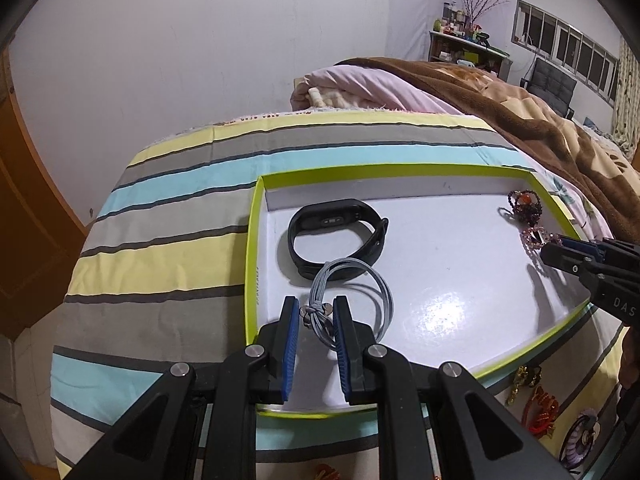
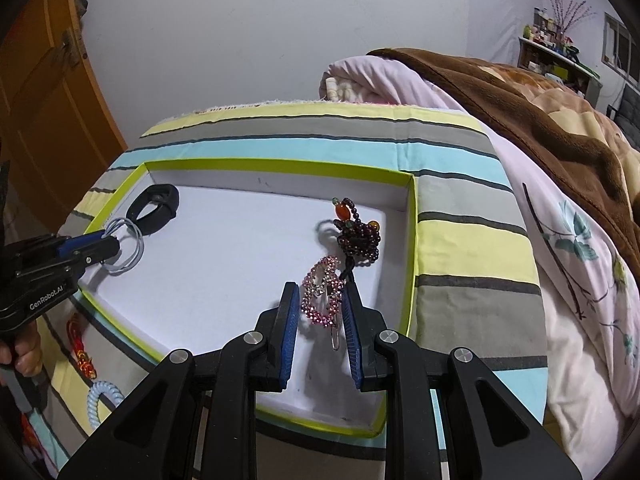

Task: Organize jewelry
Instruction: 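Carry the cable loop and pink hairpin into the box and open both tools, then withdraw both tools from the box toward the remaining jewelry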

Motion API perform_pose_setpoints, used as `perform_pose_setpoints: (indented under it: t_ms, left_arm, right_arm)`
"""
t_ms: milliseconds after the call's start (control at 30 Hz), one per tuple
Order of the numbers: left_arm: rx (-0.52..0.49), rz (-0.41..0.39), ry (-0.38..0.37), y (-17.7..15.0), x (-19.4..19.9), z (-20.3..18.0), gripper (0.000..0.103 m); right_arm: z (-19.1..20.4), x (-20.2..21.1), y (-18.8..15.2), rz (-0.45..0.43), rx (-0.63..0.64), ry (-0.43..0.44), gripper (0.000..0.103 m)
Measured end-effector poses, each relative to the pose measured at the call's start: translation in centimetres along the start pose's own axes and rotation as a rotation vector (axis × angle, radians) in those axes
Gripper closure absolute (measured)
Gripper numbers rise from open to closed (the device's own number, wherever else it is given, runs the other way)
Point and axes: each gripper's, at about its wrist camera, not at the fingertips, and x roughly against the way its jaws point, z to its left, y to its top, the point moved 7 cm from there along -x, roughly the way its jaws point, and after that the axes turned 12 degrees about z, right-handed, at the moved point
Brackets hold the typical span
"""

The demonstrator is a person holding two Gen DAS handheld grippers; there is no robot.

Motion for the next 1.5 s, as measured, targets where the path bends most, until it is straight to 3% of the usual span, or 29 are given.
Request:
perform_pose_setpoints:
  t_ms: [133, 600, 1000, 1500]
  left_arm:
    - [-0.011, -0.004, -0.005, -0.1, 0.1, -0.2, 0.086]
    - [-0.007, -0.094, -0.006, -1.9, 3.8, -0.8, 0.085]
    - [-0.013, -0.171, -0.012, -7.3, 9.0, -2.1, 0.085]
    - [-0.013, -0.164, -0.041, -13.6, 11.2, -3.1, 0.085]
  right_arm:
    - [0.2, 0.4, -0.2, -0.013, 0.011, -0.005, 0.069]
    - [1.2, 4.3, -2.2, -0.089, 0.021, 0.008, 0.069]
    - [3.8, 8.0, -7.8, -0.112, 0.042, 0.062, 0.069]
    - [5.7, 10.0, -13.4, -0.095, 0.033, 0.101, 0.069]
